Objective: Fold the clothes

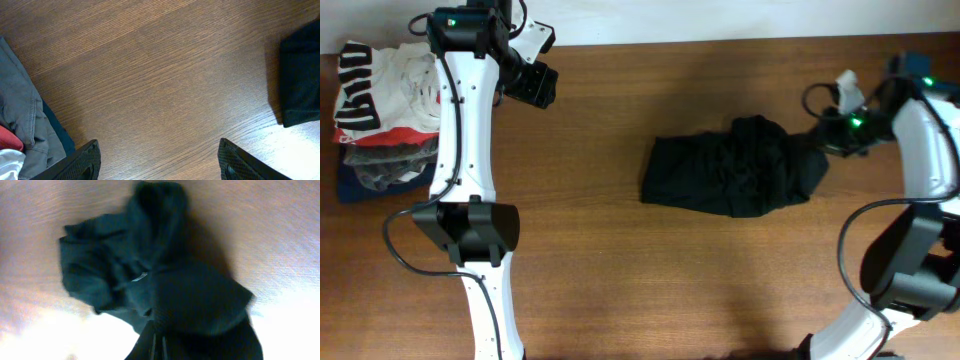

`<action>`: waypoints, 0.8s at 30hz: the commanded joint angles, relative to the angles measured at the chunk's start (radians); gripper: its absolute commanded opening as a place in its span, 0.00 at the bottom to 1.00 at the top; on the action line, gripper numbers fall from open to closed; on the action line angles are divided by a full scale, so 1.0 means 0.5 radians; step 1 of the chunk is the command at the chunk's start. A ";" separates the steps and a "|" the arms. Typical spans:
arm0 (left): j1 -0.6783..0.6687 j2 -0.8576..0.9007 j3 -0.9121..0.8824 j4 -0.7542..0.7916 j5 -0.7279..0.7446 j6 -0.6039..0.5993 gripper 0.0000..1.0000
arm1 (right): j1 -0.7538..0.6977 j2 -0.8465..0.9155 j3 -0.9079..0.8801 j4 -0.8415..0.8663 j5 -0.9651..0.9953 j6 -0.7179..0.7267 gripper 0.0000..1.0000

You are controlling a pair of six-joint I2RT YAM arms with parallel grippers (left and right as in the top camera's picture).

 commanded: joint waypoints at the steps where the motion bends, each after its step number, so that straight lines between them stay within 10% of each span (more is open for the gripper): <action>1: 0.006 -0.005 0.043 -0.004 -0.013 -0.021 0.75 | 0.239 -0.033 0.106 -0.012 -0.065 -0.027 0.04; 24: 0.006 0.003 0.043 0.045 0.040 -0.020 0.75 | 1.308 0.016 0.175 0.584 0.272 0.387 0.04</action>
